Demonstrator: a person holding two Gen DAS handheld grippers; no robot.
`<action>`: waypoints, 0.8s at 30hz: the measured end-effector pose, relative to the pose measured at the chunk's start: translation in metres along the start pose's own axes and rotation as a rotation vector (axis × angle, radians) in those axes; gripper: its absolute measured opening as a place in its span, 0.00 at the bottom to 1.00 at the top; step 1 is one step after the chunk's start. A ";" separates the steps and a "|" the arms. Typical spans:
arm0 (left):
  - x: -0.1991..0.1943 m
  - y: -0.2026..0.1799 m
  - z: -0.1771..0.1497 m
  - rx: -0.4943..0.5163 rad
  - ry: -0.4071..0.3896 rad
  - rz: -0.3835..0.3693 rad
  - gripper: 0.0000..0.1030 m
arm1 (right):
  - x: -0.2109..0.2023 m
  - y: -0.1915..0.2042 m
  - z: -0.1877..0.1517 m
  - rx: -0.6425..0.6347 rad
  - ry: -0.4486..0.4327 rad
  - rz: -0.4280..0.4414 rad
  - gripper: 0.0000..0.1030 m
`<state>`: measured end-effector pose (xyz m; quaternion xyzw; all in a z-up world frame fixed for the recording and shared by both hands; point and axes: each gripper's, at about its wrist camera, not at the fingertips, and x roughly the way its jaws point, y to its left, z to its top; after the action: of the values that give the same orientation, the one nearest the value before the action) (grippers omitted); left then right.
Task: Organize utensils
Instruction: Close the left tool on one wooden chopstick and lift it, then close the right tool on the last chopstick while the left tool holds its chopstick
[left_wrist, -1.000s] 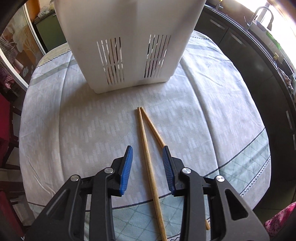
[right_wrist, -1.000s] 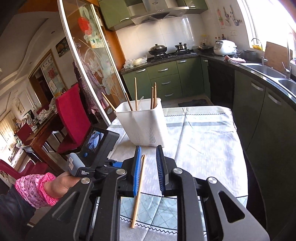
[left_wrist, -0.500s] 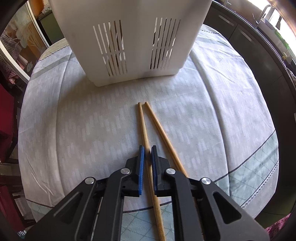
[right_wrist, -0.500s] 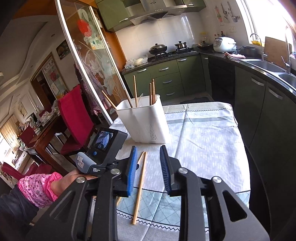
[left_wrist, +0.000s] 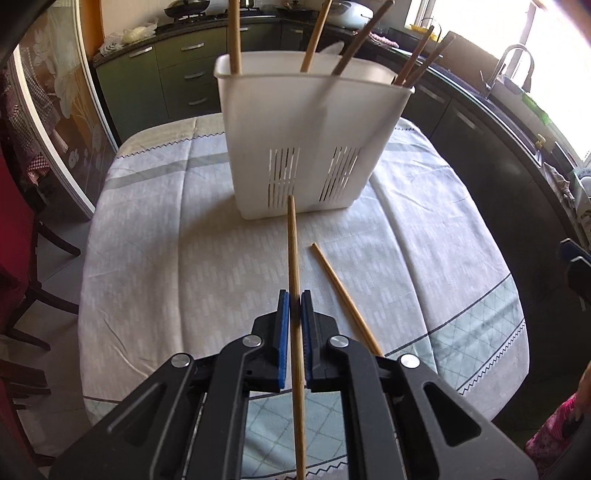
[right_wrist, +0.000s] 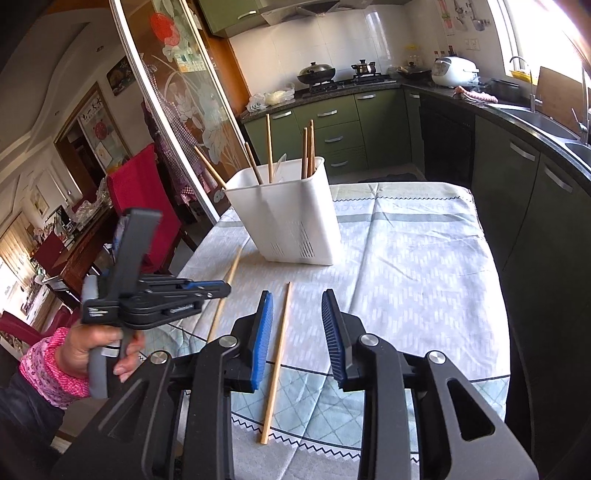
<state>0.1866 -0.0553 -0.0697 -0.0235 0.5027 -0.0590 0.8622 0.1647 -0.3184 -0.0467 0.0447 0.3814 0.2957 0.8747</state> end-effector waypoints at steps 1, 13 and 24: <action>-0.008 0.004 -0.003 -0.004 -0.014 -0.007 0.06 | 0.007 0.002 0.001 -0.006 0.016 -0.004 0.28; -0.077 0.021 -0.033 0.030 -0.182 -0.021 0.06 | 0.134 0.026 0.000 -0.066 0.259 -0.040 0.28; -0.097 0.023 -0.047 0.062 -0.243 -0.017 0.06 | 0.229 0.042 -0.004 -0.120 0.426 -0.127 0.28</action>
<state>0.1007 -0.0190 -0.0113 -0.0081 0.3920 -0.0785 0.9166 0.2642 -0.1586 -0.1836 -0.0951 0.5413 0.2648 0.7923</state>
